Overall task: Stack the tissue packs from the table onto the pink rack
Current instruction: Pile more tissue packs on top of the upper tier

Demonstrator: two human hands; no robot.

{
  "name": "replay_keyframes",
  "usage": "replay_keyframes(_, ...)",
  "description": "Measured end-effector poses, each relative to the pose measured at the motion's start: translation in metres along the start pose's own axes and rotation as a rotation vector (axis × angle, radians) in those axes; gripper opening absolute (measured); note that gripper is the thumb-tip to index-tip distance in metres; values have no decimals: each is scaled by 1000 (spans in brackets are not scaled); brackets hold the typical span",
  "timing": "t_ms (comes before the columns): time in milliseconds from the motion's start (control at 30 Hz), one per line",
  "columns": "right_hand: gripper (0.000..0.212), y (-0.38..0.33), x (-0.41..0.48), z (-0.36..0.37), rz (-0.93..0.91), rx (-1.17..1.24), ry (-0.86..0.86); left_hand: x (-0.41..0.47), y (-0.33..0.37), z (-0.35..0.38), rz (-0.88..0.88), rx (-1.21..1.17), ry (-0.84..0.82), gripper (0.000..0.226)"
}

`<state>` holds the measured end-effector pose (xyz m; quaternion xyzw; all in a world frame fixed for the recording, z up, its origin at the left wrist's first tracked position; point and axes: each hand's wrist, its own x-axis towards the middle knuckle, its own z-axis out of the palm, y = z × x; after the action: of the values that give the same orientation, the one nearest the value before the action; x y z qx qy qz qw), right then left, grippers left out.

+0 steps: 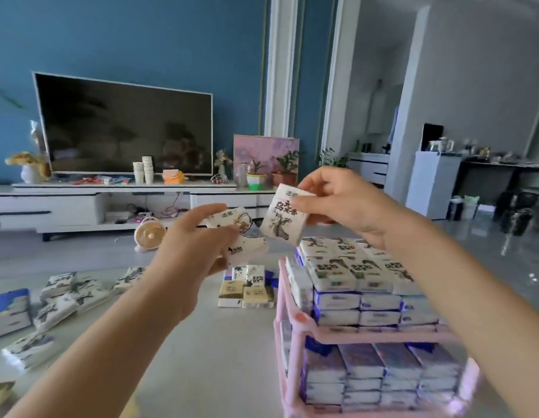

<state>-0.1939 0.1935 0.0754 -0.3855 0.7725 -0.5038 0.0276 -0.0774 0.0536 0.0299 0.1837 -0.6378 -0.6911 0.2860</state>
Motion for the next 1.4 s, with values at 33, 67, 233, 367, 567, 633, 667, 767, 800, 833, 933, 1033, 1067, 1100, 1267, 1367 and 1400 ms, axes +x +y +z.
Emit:
replay_keyframes(33, 16, 9, 0, -20, 30, 37, 35, 4, 2, 16, 4, 37, -20, 38)
replay_keyframes(67, 14, 19, 2, -38, 58, 59, 49, 9, 3, 31, 3, 59, -31, 39)
replay_keyframes(233, 14, 70, 22, -87, 197, 87, 60, 43, -1, 96, 48, 209, -53, 47)
replay_keyframes(367, 11, 91, 33, -90, 243, 39, 1, 58, -21, 117, 99, 360, 9, 44)
replay_keyframes(567, 14, 106, 43, -77, 109, -334, -45, 59, -40, 125, 265, 670, 54, 13)
replay_keyframes(633, 14, 110, 42, -75, 93, -427, -62, 60, -43, 129, 243, 725, -8, 31)
replay_keyframes(667, 15, 111, 41, -76, 78, -438, -77, 61, -44, 130, 219, 734, -34, 36)
replay_keyframes(767, 36, 109, 33, -82, 60, -433, -195, 63, -47, 130, 177, 723, -79, 36)
replay_keyframes(800, 49, 107, 30, -86, 75, -429, -252, 63, -48, 130, 153, 704, -94, 34)
replay_keyframes(833, 60, 106, 28, -89, 88, -439, -309, 62, -48, 129, 124, 680, -101, 34)
replay_keyframes(933, 69, 104, 29, -92, 69, -538, -405, 59, -45, 127, 30, 576, -93, 38)
replay_keyframes(1033, 69, 103, 31, -90, 32, -544, -387, 59, -45, 125, 15, 528, -87, 37)
replay_keyframes(1067, 72, 103, 32, -89, 37, -523, -387, 59, -46, 125, 20, 525, -83, 37)
replay_keyframes(1100, 74, 103, 33, -89, 45, -502, -391, 59, -47, 124, 22, 518, -77, 37)
replay_keyframes(1267, 75, 100, 30, -88, 51, -482, -425, 61, -51, 125, -11, 488, -87, 35)
replay_keyframes(1367, 68, 89, 20, -86, 30, -431, -331, 63, -50, 116, 3, 463, -93, 41)
replay_keyframes(1400, 60, 82, 15, -85, 3, -398, -271, 62, -50, 109, 2, 457, -91, 46)
